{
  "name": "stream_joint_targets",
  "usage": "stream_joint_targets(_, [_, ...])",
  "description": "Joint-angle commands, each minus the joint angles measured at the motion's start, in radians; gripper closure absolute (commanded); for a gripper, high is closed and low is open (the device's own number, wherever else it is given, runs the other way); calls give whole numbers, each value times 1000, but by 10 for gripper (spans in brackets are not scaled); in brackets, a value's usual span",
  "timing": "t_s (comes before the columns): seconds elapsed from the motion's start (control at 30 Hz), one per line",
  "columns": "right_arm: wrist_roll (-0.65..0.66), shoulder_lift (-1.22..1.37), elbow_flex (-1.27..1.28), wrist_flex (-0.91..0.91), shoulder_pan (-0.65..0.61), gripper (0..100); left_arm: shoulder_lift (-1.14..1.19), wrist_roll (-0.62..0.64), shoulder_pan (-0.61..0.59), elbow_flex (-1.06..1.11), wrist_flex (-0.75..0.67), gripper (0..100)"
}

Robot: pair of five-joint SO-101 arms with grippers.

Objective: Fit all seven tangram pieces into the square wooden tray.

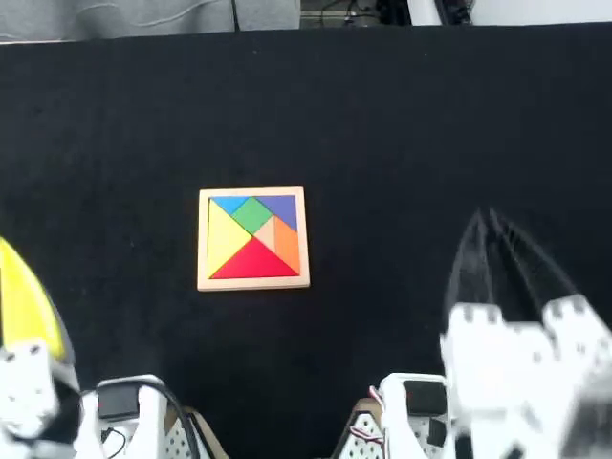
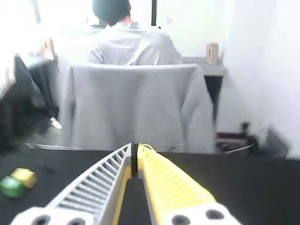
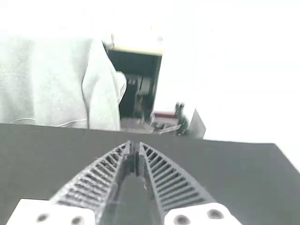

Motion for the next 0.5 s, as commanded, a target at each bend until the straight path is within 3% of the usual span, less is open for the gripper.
stream_joint_targets(0.0, [28, -108, 108, -69, -60, 983, -175, -129, -5, 274, -21, 972])
stream_joint_targets(0.17, [28, -219, 308, -86, -178, 983, -387, -127, -13, 679, -103, 971])
stream_joint_targets(0.33, [29, -360, 496, -114, -199, 983, -657, -126, -15, 1067, -255, 971])
stream_joint_targets(0.47, [35, -522, 634, -164, -199, 983, -605, -126, -13, 1239, -325, 971])
